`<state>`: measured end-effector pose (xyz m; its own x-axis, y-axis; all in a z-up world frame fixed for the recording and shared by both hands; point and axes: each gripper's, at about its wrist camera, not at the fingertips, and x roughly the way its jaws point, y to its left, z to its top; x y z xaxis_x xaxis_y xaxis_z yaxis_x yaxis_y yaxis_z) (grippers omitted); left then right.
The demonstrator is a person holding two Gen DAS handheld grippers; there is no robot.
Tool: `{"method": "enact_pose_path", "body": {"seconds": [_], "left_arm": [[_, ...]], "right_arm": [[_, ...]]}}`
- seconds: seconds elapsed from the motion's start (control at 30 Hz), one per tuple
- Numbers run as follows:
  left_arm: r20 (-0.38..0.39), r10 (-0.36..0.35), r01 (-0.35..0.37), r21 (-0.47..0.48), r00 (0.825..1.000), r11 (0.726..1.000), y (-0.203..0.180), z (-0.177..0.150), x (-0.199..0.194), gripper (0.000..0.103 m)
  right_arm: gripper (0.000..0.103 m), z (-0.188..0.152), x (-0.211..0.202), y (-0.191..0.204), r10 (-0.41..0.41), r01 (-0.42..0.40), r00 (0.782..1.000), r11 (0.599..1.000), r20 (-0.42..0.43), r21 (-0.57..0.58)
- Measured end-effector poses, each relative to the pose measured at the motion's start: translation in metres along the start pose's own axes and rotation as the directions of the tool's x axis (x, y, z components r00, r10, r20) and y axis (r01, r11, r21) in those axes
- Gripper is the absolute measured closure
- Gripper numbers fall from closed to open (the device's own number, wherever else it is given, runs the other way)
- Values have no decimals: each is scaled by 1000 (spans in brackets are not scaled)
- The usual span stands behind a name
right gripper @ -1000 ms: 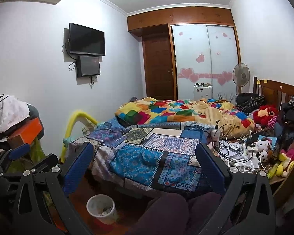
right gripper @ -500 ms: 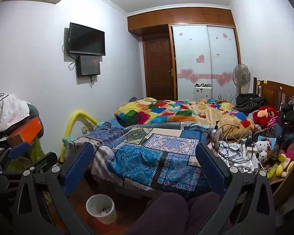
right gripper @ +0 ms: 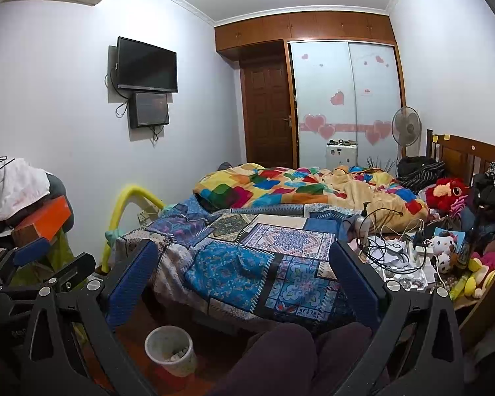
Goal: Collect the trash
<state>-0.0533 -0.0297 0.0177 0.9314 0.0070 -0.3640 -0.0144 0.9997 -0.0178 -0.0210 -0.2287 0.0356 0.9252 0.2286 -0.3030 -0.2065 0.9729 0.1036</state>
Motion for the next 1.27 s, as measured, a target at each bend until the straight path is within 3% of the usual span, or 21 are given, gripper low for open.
{"method": "enact_pose_path", "body": {"seconds": [1.27], "left_arm": [[22, -12, 12, 1, 1000, 1000, -16, 2, -7, 0]], "right_arm": [[0, -2, 1, -3, 4, -4, 1000, 1000, -3, -3]]}}
